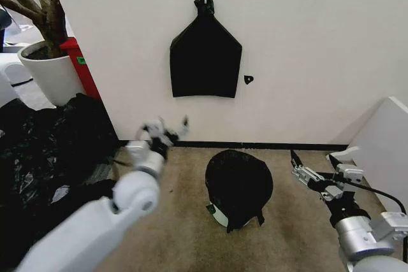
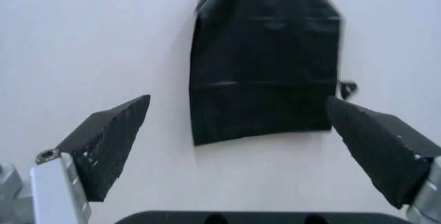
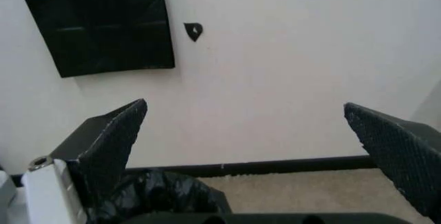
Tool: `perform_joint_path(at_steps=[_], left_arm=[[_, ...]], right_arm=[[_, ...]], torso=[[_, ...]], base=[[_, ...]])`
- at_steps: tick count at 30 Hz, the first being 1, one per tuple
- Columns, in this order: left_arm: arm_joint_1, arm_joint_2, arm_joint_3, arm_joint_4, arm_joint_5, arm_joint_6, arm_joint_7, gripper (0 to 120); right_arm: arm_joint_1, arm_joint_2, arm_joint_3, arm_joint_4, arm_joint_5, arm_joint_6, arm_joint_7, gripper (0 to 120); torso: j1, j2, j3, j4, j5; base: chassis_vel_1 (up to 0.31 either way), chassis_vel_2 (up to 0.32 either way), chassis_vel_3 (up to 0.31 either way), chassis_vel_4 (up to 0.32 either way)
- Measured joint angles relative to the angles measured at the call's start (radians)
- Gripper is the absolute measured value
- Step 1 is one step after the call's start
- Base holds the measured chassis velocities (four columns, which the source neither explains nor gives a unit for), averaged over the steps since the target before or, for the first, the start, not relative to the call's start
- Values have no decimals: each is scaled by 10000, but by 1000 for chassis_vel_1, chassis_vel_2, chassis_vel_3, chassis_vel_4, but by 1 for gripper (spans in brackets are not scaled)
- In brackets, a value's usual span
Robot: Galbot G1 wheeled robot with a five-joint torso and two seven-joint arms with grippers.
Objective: Place the garbage bag over the trash bin.
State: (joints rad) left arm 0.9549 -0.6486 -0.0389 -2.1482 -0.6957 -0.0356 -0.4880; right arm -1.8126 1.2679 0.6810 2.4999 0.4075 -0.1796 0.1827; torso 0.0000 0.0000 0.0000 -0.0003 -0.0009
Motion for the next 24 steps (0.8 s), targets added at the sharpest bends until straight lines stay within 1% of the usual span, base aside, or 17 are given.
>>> perform_joint_path(at_steps=[1,2,3,5,6,7,8,9,10,11,12,13,14,15,20,21,24], left_arm=[[410,457,-461,-194,101,-46,219,100],[1374,1145,-1718,-550,325,-148,587,100],[2300,1508,-2889,-752,585,-268,935,100],[4598,1761,-5281,-1024,1111,-599,1633,100],[5784,1687,-6440,-1178,1237,-713,1898,100],[5784,1687,-6440,-1178,1237,-713,1898,100],[6775,1491,-7440,-1386,1283,-763,2099,100],[6876,1456,-7549,-1412,1285,-767,2120,100],[8381,825,-9031,-1824,1340,-835,2570,100],[9369,261,-9859,-2118,1410,-919,2947,100],[9707,47,-10107,-2225,1444,-957,3093,100],[10729,-746,-10805,-2586,1584,-1079,3611,100],[10729,-746,-10805,-2586,1584,-1079,3611,100],[11376,-1437,-11214,-2866,1791,-1223,4033,100],[12379,-3524,-11572,-3526,2689,-1587,4605,100],[12396,-3809,-11549,-3567,2807,-1607,4667,100],[12384,-4202,-11445,-3594,3004,-1663,4713,100]], right_arm=[[-21,84,-60,0,-191,70,0,100],[-85,329,-174,-1,-633,280,1,100],[-140,512,-231,-2,-907,472,7,100],[-350,1012,-281,-62,-1470,1069,-34,100],[-481,1257,-292,-94,-1674,1399,-110,100],[-481,1257,-292,-94,-1674,1399,-110,100],[-595,1438,-314,-110,-1824,1666,-160,100],[-625,1475,-321,-112,-1861,1733,-171,100],[-860,1760,-392,-128,-2141,2176,-249,100],[-1024,1930,-391,-134,-2281,2444,-371,100],[-1083,2001,-377,-143,-2321,2546,-455,100],[-1305,2207,-286,-177,-2390,2862,-827,100],[-1305,2207,-286,-177,-2390,2862,-827,100],[-1531,2335,-214,-205,-2401,3072,-1190,100],[-2266,2546,-339,-248,-2397,3711,-1806,100],[-2340,2568,-412,-257,-2413,3822,-1891,100],[-2429,2580,-533,-255,-2439,3922,-1973,100]], torso=[[0,0,0,0,3],[-1,0,-1,6,8],[-1,0,-2,6,10],[-1,0,-2,6,5],[-1,0,-1,5,2],[-1,0,-1,5,2],[-1,0,-2,1,1],[-1,0,-2,1,3],[-1,0,-3,2,7],[-1,1,-3,2,2],[-1,0,-3,3,1],[-1,1,-3,8,3],[-1,1,-3,8,3],[-1,1,-4,9,6],[-1,1,-3,4,9],[-1,1,-3,3,10],[-2,1,-3,5,10]], base=[[0,0,0,0],[0,0,0,0],[0,0,0,0],[0,0,0,0],[0,0,0,0],[0,0,0,0],[0,0,0,0],[0,0,0,0],[0,0,0,0],[0,0,0,0],[0,0,0,0],[0,0,0,0],[0,0,0,0],[0,0,0,0],[0,0,0,0],[0,0,0,0],[0,0,0,0]])
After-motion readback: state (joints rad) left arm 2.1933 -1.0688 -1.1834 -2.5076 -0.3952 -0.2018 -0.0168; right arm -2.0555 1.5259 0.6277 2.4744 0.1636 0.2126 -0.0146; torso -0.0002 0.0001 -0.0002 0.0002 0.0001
